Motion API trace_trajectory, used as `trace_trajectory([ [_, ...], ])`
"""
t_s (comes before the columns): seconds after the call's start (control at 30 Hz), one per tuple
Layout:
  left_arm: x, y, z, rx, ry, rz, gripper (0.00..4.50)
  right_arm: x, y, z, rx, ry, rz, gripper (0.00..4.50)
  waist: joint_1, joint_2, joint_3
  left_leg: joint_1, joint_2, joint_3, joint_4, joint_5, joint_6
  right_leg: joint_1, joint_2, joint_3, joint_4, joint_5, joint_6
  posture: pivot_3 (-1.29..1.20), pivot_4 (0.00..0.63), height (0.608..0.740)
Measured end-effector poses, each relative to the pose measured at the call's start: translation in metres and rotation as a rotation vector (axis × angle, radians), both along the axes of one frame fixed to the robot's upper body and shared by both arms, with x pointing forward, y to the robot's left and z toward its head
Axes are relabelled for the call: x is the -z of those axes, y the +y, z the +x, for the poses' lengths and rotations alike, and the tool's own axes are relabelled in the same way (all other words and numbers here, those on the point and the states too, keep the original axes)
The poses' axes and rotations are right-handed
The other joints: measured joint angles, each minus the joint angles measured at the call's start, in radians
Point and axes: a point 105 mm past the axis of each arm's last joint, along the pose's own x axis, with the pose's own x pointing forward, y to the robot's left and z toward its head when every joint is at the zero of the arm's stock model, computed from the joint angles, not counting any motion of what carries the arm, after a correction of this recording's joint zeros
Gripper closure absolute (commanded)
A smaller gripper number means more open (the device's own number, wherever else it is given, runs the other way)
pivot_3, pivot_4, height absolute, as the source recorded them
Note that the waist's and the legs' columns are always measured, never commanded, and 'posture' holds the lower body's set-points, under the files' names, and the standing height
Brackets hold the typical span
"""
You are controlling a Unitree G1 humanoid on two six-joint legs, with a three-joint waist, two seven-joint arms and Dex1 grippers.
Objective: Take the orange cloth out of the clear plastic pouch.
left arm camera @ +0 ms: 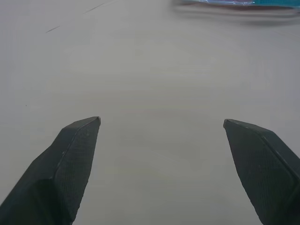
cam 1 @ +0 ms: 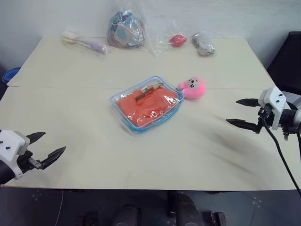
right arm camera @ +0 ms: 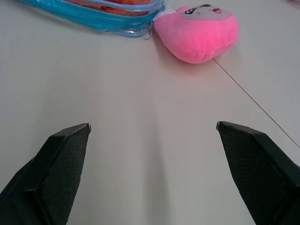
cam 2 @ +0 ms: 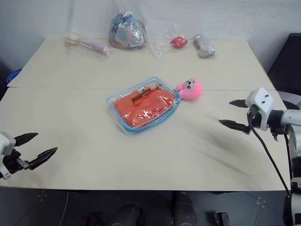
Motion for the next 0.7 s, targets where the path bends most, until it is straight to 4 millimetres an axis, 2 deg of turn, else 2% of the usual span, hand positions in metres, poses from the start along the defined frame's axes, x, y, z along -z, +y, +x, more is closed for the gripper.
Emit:
trace_trajectory([
  [0.7, 0.001, -0.010, 0.002, 0.004, 0.024, -0.035, 0.03, 0.004, 0.006, -0.001, 0.010, 0.024, 0.019, 0.00, 0.000, 0.000, 0.000, 0.000, 0.000, 0.000, 0.001, 0.000, 0.000, 0.000, 0.000, 0.000, 0.001, 0.000, 0.000, 0.00, 0.150, 0.740],
])
